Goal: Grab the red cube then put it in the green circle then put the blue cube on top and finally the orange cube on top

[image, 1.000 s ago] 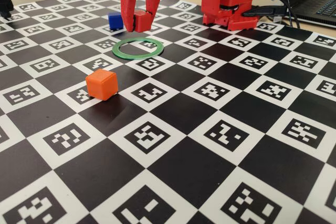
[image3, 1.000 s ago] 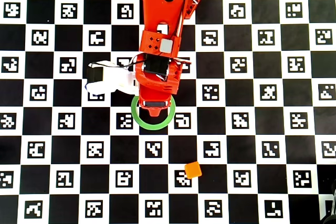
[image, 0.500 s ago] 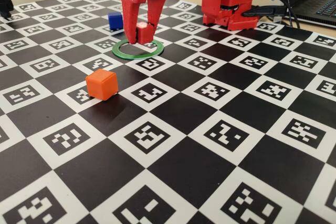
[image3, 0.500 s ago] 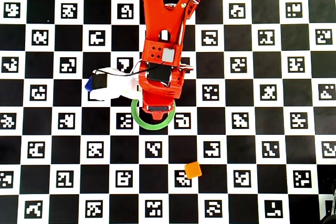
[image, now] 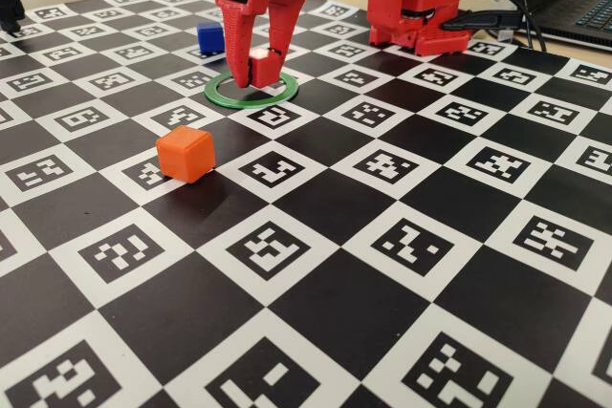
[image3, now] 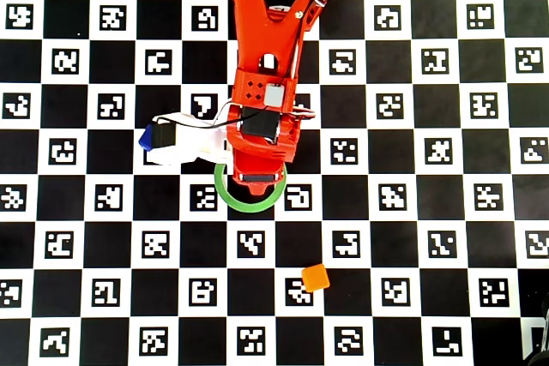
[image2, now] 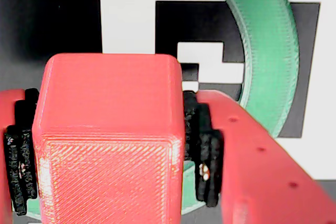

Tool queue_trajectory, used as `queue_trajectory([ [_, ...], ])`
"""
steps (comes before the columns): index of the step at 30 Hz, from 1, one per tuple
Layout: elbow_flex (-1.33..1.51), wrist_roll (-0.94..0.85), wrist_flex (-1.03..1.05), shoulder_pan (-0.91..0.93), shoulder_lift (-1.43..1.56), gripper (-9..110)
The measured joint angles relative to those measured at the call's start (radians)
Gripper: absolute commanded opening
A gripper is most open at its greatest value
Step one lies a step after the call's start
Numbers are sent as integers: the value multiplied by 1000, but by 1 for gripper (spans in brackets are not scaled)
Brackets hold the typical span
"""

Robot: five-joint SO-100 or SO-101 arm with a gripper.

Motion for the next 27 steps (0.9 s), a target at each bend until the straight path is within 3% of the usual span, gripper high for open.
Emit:
queue_trajectory([
  [27,-2,-8,-9,5,-40,2],
])
